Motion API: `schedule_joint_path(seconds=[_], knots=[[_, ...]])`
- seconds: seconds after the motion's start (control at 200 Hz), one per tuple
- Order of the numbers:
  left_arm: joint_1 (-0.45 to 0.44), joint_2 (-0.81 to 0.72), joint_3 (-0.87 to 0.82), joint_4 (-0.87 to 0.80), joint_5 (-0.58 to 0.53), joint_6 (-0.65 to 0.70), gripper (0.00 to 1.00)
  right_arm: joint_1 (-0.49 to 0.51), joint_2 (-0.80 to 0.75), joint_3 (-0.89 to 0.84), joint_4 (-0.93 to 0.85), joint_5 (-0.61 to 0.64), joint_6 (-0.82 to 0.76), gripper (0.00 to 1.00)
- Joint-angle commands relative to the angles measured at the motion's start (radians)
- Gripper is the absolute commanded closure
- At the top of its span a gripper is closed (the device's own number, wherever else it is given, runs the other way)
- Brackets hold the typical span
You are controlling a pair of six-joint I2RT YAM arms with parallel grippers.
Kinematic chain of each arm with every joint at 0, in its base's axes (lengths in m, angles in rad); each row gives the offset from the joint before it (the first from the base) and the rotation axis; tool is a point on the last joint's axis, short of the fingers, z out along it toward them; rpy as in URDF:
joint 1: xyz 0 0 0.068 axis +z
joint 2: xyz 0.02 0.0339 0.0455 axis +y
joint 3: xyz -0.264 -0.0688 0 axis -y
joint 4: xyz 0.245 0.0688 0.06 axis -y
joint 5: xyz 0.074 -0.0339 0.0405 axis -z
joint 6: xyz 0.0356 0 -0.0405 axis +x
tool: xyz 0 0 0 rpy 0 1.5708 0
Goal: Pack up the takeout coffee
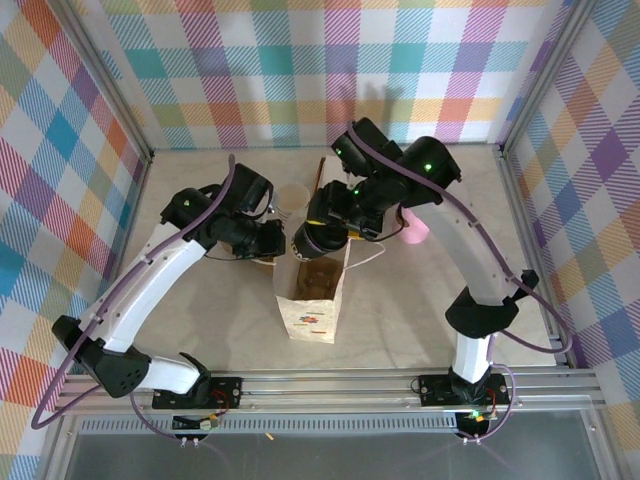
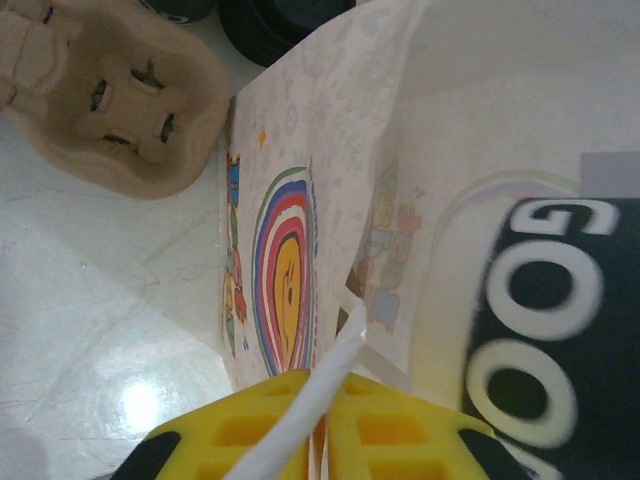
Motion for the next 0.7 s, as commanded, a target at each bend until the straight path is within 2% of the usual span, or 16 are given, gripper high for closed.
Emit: schedule_joint_path(seconds=[0.0, 0.145, 0.695], knots=[[-0.017, -0.037, -0.037, 0.014, -0.018, -0.083, 0.89, 0.012, 0.021, -0.016, -0.176, 0.053, -0.007, 0.67], [-0.034, -0.048, -0.061, 0.024, -0.015, -0.126, 0.89, 0.027, 0.043, -0.022, -0.177, 0.101, -0.045, 0.67], [-0.047, -0.085, -0.109, 0.074, 0.006, -0.124, 0.89, 0.078, 0.107, -0.100, -0.177, 0.170, -0.144, 0.67]])
